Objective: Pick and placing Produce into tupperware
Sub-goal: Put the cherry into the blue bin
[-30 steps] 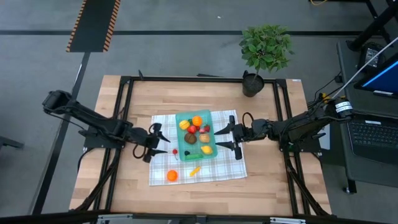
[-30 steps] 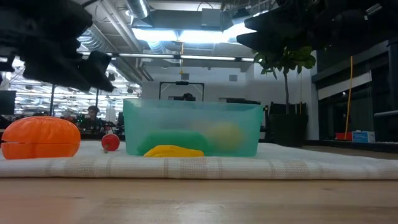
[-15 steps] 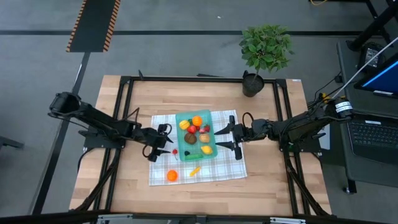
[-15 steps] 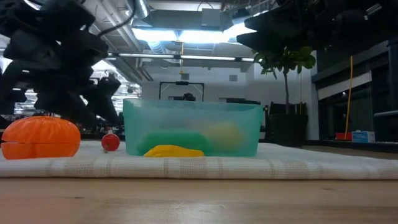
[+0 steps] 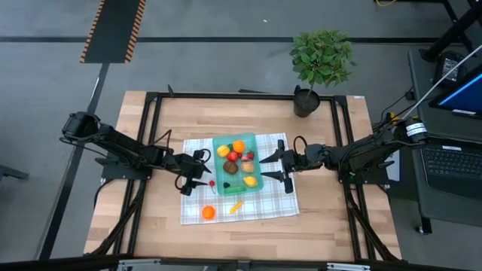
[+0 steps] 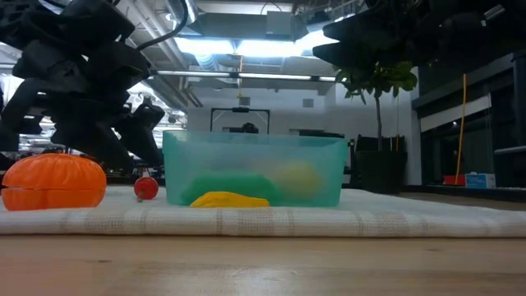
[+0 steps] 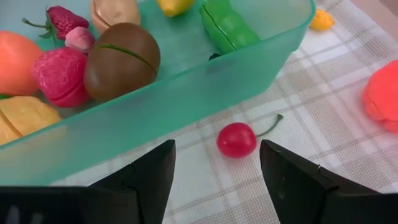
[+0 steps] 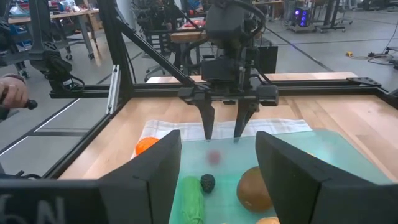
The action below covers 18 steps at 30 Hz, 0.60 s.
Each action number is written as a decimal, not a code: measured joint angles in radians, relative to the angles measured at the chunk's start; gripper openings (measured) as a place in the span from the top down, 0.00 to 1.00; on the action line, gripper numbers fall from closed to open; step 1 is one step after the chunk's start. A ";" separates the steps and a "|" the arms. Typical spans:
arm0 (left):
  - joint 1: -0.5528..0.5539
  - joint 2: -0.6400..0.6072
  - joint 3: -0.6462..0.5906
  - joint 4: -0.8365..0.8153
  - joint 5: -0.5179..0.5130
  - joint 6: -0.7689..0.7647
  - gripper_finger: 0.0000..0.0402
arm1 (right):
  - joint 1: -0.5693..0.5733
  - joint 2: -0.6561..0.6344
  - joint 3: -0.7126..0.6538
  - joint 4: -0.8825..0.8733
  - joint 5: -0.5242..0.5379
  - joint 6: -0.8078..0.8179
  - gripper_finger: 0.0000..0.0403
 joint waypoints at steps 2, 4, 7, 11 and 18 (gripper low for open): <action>-0.001 0.000 0.000 0.000 -0.001 -0.007 0.44 | 0.000 0.000 0.000 0.000 0.000 -0.002 0.48; -0.001 0.000 0.000 0.000 -0.001 -0.009 0.44 | 0.000 0.000 0.000 0.000 0.000 -0.002 0.48; -0.001 0.000 0.000 0.000 -0.001 -0.004 0.44 | 0.000 0.000 0.000 0.000 0.000 -0.002 0.48; -0.001 0.000 0.000 0.022 -0.001 -0.007 0.44 | 0.000 0.000 0.000 -0.001 0.000 0.000 0.48; -0.002 0.000 0.000 0.024 0.009 0.019 0.46 | 0.000 0.000 0.000 -0.005 0.000 -0.002 0.48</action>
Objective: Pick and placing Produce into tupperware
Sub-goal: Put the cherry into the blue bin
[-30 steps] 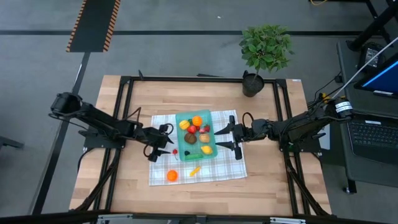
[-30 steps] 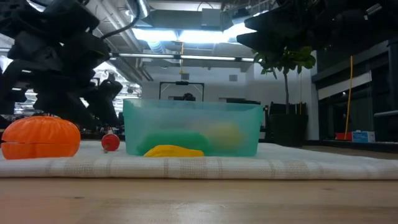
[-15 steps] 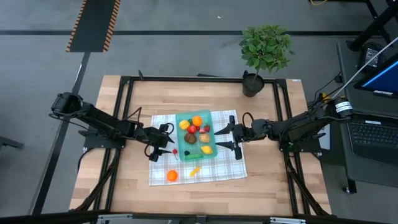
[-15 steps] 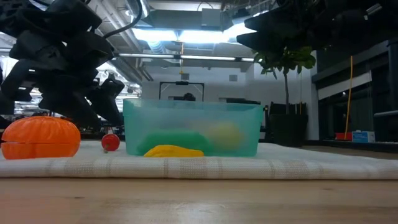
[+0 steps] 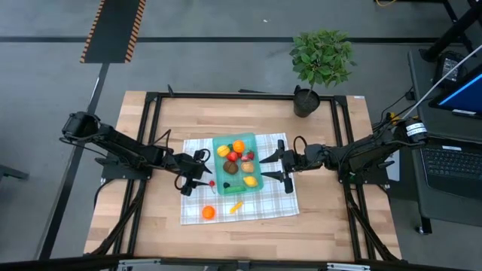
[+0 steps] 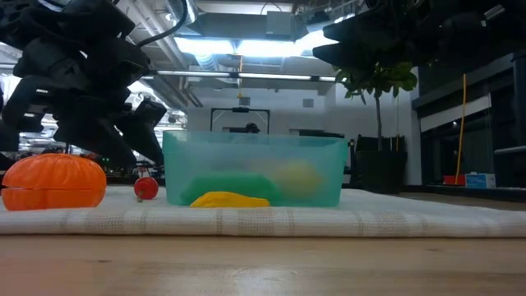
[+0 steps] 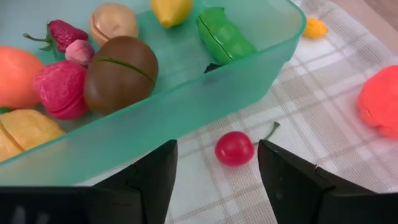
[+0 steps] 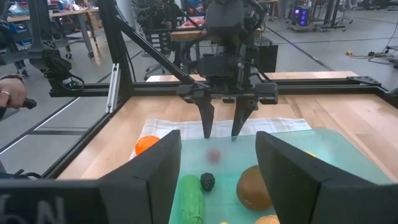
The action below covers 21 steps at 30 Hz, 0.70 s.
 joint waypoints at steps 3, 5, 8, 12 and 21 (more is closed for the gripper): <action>0.001 0.000 0.002 -0.002 0.000 0.002 0.47 | 0.000 0.000 0.000 0.000 0.000 0.000 0.48; 0.001 0.000 0.010 -0.002 0.000 0.000 0.47 | 0.000 0.000 0.000 0.001 0.000 0.000 0.48; 0.000 0.000 0.027 -0.011 0.001 0.000 0.46 | 0.000 0.000 0.000 0.003 0.000 0.000 0.48; 0.001 0.000 0.040 -0.045 0.011 0.004 0.46 | 0.000 0.000 0.000 0.006 0.000 0.003 0.48; -0.005 0.001 0.040 -0.050 0.055 0.033 0.47 | 0.000 0.000 0.000 0.006 0.000 0.003 0.48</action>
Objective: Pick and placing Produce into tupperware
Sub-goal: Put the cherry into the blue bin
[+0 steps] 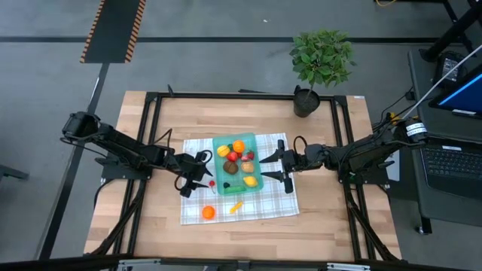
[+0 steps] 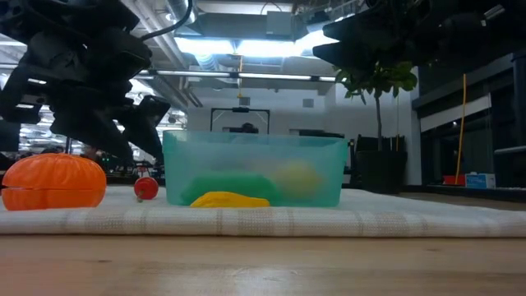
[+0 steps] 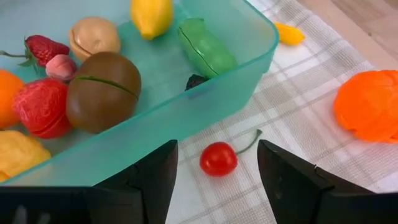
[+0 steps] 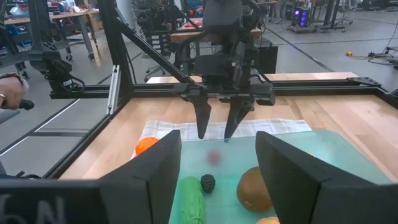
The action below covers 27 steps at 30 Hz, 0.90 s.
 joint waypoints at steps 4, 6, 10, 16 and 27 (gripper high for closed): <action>-0.006 0.027 0.000 0.019 0.000 0.004 0.47 | 0.000 0.000 0.000 0.000 0.000 0.000 0.48; -0.014 0.056 0.005 0.024 0.000 0.021 0.47 | 0.000 0.000 0.000 -0.001 0.000 0.000 0.48; -0.026 0.128 0.040 0.023 0.000 0.052 0.47 | 0.000 0.000 0.000 -0.001 0.000 0.000 0.48; -0.023 0.213 0.088 0.017 -0.004 0.097 0.47 | 0.000 0.000 0.000 -0.002 0.000 0.005 0.48; -0.011 0.264 0.103 -0.016 -0.003 0.097 0.47 | 0.000 0.000 0.000 -0.014 0.000 0.024 0.48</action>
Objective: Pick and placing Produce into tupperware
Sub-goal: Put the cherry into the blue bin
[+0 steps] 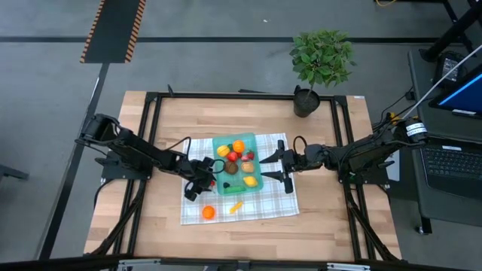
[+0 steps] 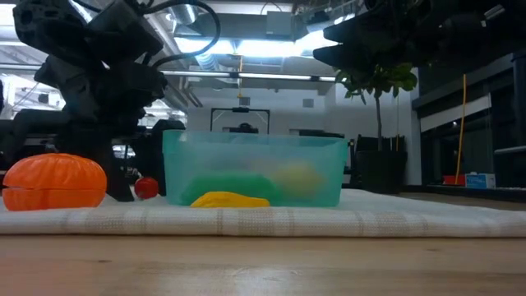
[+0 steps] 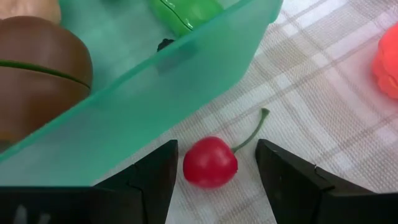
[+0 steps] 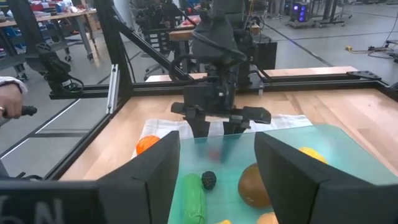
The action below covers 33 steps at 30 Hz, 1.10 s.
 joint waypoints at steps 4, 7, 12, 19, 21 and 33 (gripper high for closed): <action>0.000 0.000 0.000 -0.005 0.000 0.000 0.47 | 0.000 0.000 0.000 -0.001 0.000 0.000 0.48; 0.000 0.000 -0.001 -0.006 -0.001 0.000 0.47 | 0.000 0.000 0.000 -0.002 0.000 0.000 0.48; 0.001 0.000 -0.002 -0.008 -0.007 -0.028 0.47 | 0.000 0.000 0.000 -0.004 0.000 0.000 0.48; 0.002 -0.018 -0.003 -0.023 -0.017 -0.045 0.48 | 0.000 0.000 0.000 -0.012 0.000 0.000 0.48; 0.002 -0.026 -0.004 -0.028 -0.018 -0.045 0.49 | 0.000 0.000 0.000 -0.015 0.000 0.000 0.48; 0.002 -0.043 -0.005 -0.023 -0.018 -0.046 0.60 | 0.000 0.000 0.000 -0.018 0.000 0.000 0.48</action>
